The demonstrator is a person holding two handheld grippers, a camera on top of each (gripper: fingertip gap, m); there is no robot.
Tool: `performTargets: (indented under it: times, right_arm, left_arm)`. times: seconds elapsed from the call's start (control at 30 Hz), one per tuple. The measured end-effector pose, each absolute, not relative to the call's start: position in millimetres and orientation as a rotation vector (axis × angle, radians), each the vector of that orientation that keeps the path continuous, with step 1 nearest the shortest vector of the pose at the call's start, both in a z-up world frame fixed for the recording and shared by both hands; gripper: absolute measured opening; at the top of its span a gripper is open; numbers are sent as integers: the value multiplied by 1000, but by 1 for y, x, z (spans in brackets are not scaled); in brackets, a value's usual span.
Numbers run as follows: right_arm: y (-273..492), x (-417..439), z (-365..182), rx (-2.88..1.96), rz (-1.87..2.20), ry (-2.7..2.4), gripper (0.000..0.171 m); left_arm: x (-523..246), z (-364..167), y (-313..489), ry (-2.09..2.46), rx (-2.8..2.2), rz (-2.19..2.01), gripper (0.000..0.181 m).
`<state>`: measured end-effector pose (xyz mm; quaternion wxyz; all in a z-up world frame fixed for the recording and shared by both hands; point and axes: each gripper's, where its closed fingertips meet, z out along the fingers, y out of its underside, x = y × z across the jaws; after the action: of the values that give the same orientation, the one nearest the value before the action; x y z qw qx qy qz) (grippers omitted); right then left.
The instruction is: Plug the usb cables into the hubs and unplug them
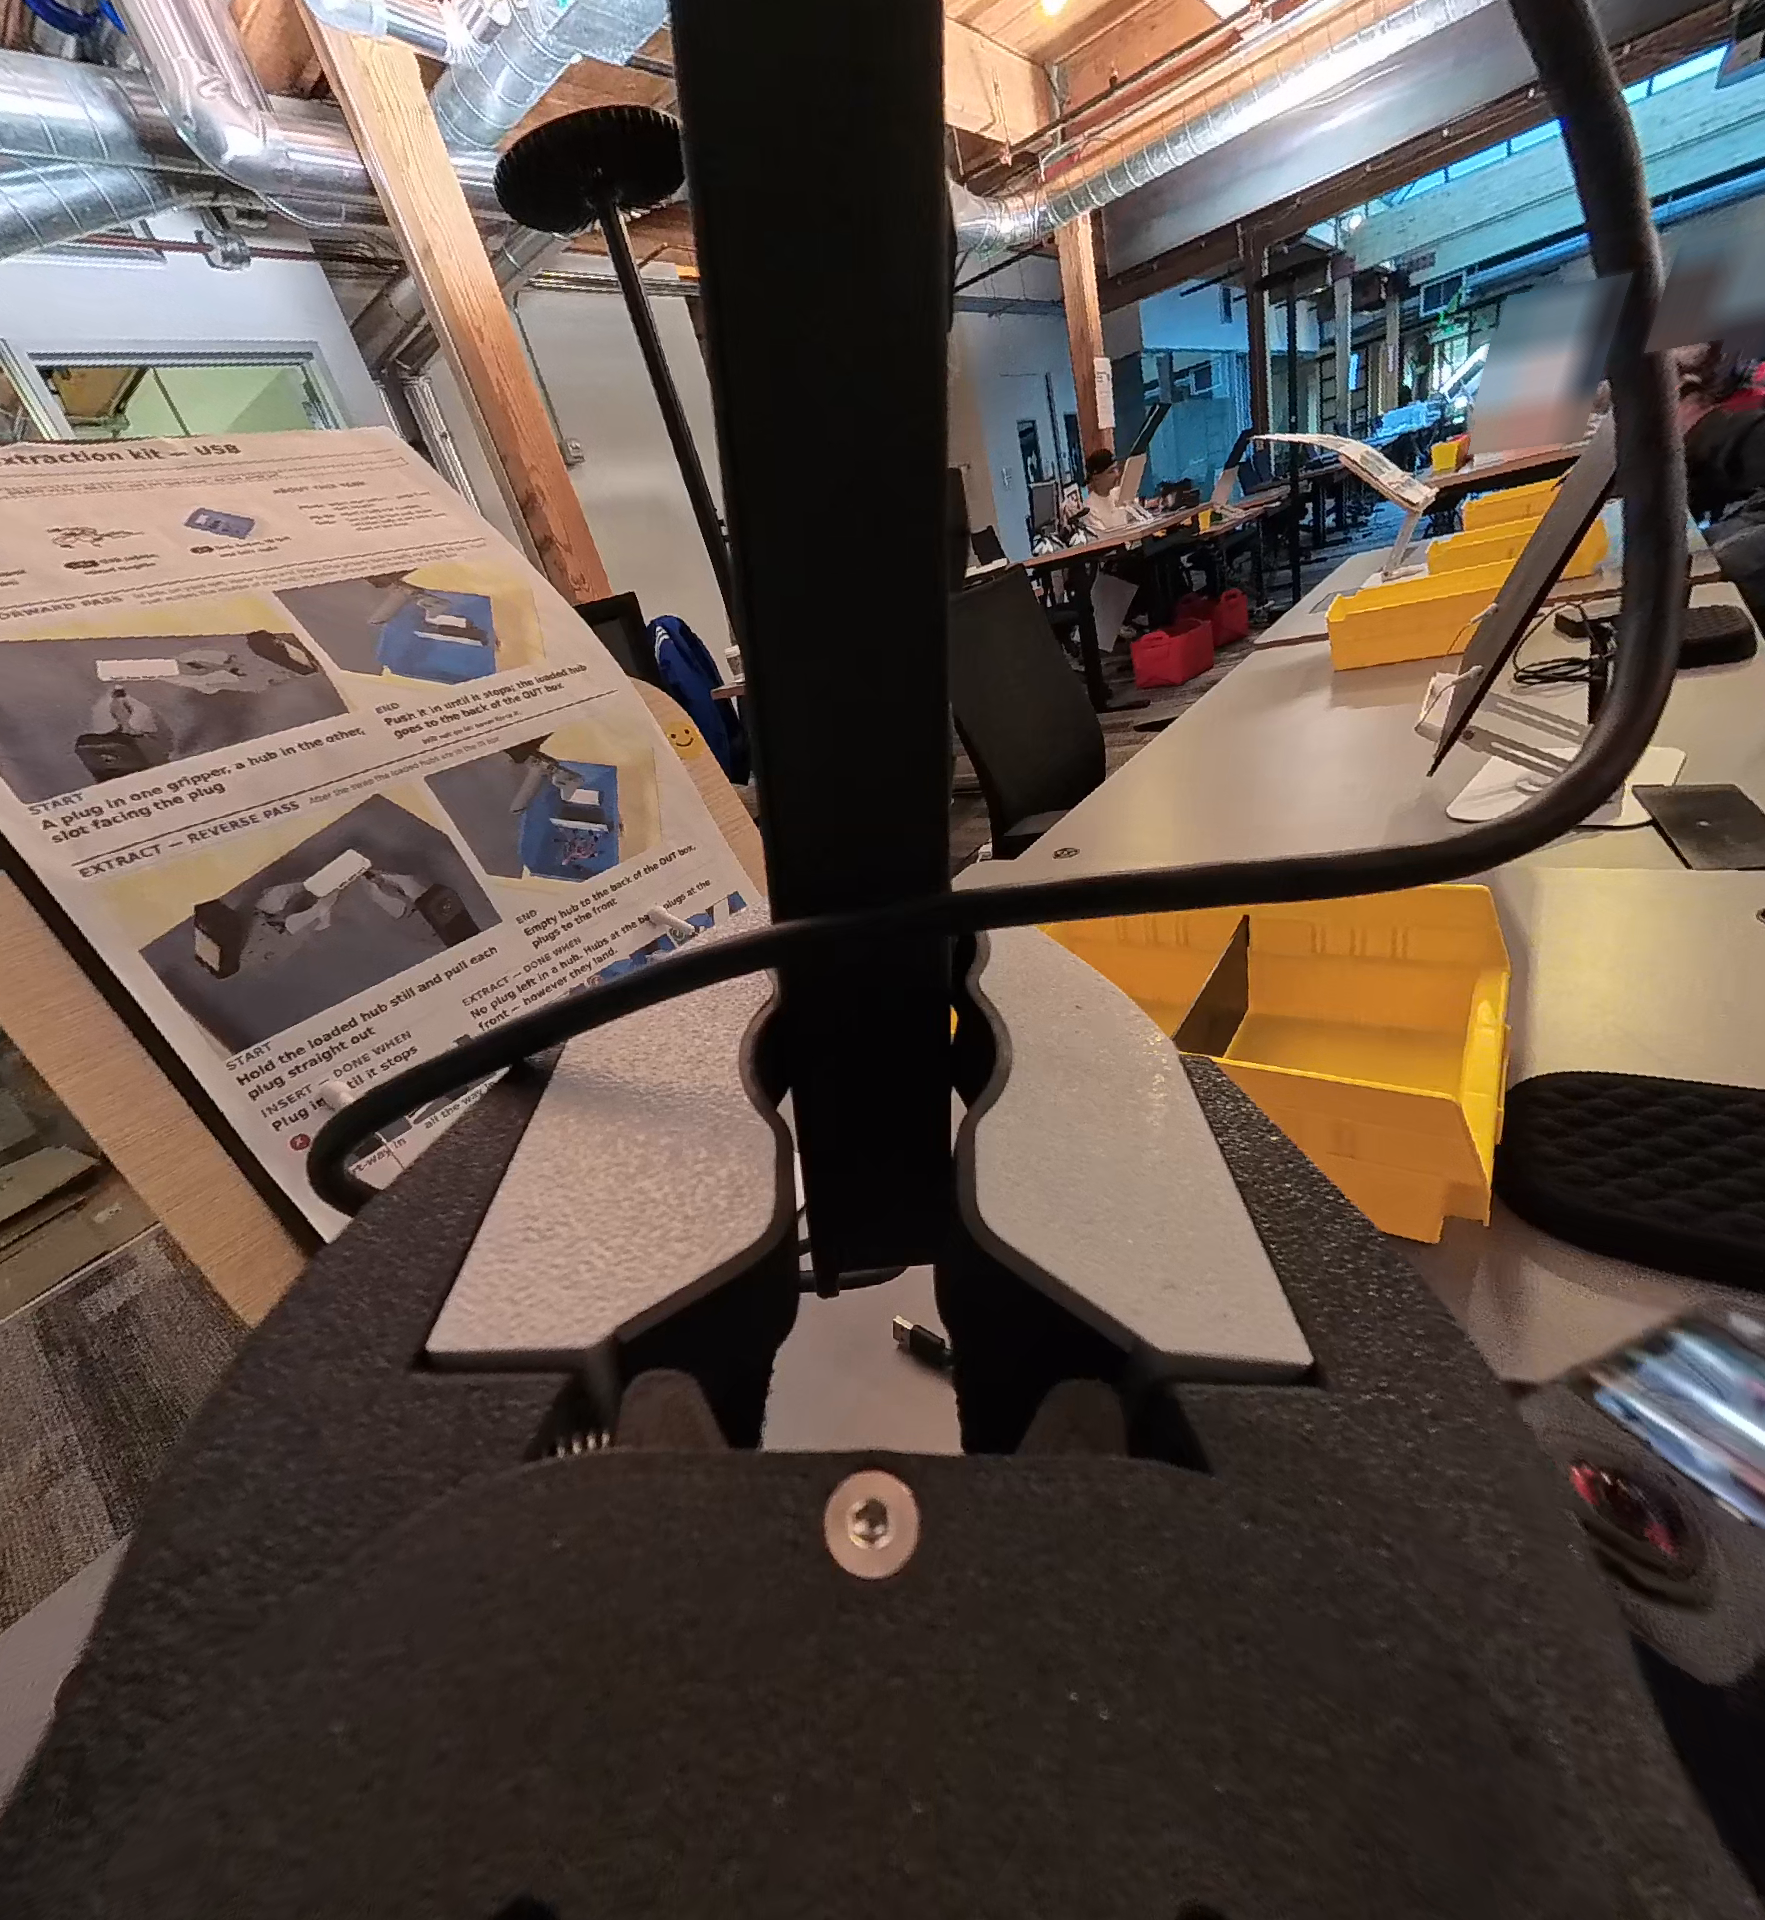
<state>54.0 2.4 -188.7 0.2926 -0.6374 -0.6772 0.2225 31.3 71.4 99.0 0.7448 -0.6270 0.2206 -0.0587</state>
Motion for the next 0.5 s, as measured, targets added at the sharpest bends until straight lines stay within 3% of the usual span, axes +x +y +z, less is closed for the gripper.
performTargets:
  times: [0.5]
  right_arm:
    - [9,38,-189,-1602,246,-1876,14]
  left_arm:
    - [30,100,70,481,-1369,-137,26]
